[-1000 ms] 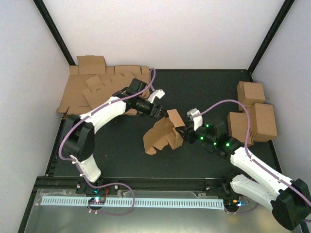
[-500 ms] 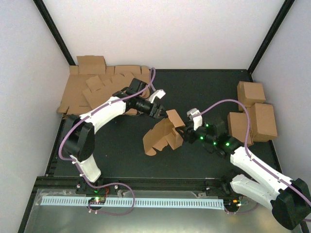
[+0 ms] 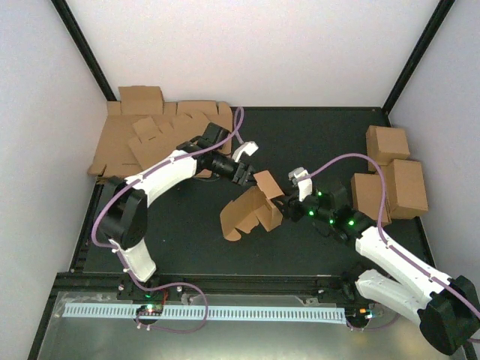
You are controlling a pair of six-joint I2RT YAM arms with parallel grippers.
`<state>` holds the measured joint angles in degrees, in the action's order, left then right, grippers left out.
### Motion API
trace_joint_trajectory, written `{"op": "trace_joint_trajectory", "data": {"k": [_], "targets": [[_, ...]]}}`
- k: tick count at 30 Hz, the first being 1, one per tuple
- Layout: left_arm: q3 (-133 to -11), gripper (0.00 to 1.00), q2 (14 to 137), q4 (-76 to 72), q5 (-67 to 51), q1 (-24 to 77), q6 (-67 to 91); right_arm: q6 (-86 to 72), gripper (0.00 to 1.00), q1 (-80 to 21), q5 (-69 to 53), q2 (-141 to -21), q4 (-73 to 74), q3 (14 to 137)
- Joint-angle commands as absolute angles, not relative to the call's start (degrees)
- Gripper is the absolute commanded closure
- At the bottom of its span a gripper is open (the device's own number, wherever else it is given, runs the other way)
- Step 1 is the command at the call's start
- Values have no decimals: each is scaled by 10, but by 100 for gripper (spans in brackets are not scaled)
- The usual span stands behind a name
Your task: Fold the paper box
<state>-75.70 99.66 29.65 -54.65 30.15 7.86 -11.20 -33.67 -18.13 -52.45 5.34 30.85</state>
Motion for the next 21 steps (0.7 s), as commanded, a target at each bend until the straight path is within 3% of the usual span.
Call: {"op": "trace_joint_trajectory", "data": {"k": [1, 21], "targets": [[-756, 46, 1013, 312, -535, 306, 64, -108, 44, -335, -177, -525, 63, 323], [-757, 52, 1003, 303, -523, 306, 77, -118, 34, -334, -177, -453, 99, 319]]}}
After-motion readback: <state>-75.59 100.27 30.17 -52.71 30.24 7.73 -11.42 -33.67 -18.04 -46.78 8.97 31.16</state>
